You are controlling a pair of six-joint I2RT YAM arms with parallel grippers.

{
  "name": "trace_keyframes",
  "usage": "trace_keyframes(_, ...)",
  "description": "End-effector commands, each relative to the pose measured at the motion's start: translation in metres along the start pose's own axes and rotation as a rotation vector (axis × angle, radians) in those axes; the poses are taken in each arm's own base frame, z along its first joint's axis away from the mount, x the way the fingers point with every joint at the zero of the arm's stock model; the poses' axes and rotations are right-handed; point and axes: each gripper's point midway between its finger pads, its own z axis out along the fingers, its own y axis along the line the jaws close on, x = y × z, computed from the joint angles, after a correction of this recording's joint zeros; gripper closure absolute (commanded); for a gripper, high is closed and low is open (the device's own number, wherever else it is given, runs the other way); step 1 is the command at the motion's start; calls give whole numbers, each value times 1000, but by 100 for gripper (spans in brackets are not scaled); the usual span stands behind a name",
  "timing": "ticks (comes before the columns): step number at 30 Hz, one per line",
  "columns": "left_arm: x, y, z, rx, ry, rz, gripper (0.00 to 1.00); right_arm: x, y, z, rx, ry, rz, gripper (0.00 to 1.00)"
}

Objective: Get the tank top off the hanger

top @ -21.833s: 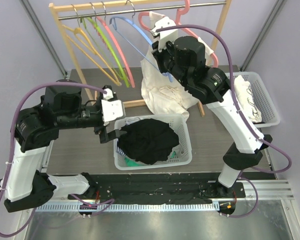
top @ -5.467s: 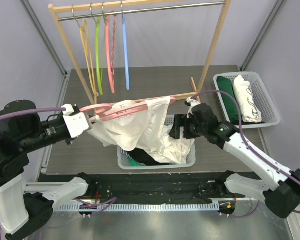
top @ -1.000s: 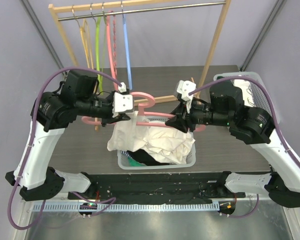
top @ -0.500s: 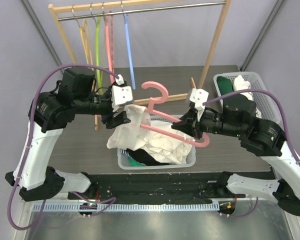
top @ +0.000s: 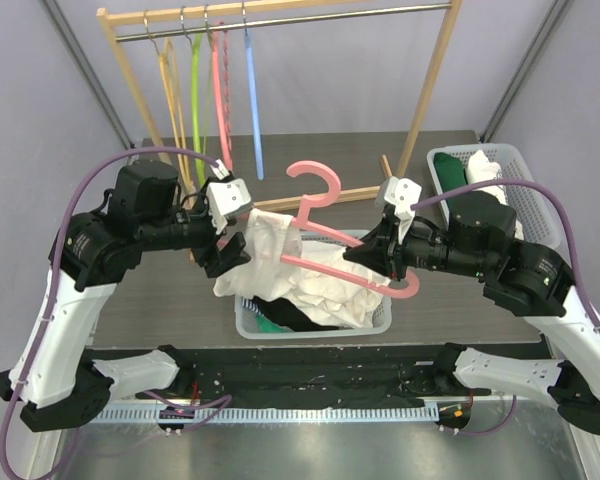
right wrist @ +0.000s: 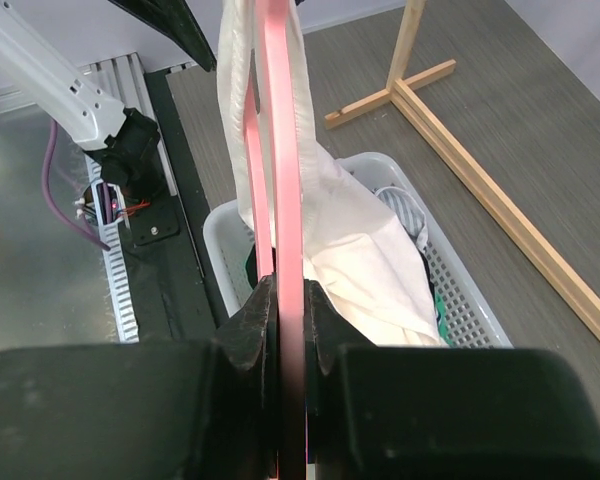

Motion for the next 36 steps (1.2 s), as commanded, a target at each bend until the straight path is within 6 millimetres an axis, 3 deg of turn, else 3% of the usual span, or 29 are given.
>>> trace_keyframes(1,0,0,-4,-32,-31,-43,25,-28,-8,5,38,-95,13,99)
trace_keyframes(7,0,3,0,-36,-32,-67,29,-31,-6,5,27,-106,18,99)
trace_keyframes(14,-18,-2,-7,-6,-92,-90,29,-25,-8,6,36,-92,16,99)
trace_keyframes(20,-19,-10,-15,12,-97,-100,29,-17,-16,10,69,-57,-1,99)
trace_keyframes(22,-13,-6,-24,-38,-87,-81,24,-18,-20,4,99,-66,-7,99)
trace_keyframes(23,-11,-5,-32,-68,-97,-72,18,-17,-22,2,111,-65,-9,99)
trace_keyframes(24,-8,-4,-37,-92,-96,-49,5,-18,-22,0,116,-70,-12,99)
trace_keyframes(25,-1,0,-38,-119,-73,-42,0,-19,-23,-3,127,-77,-16,99)
trace_keyframes(31,18,21,-53,-289,-44,-3,0,-11,-23,-4,126,-24,-15,99)
trace_keyframes(36,5,16,-53,-255,-92,-37,0,-5,-26,-2,143,-8,-10,99)
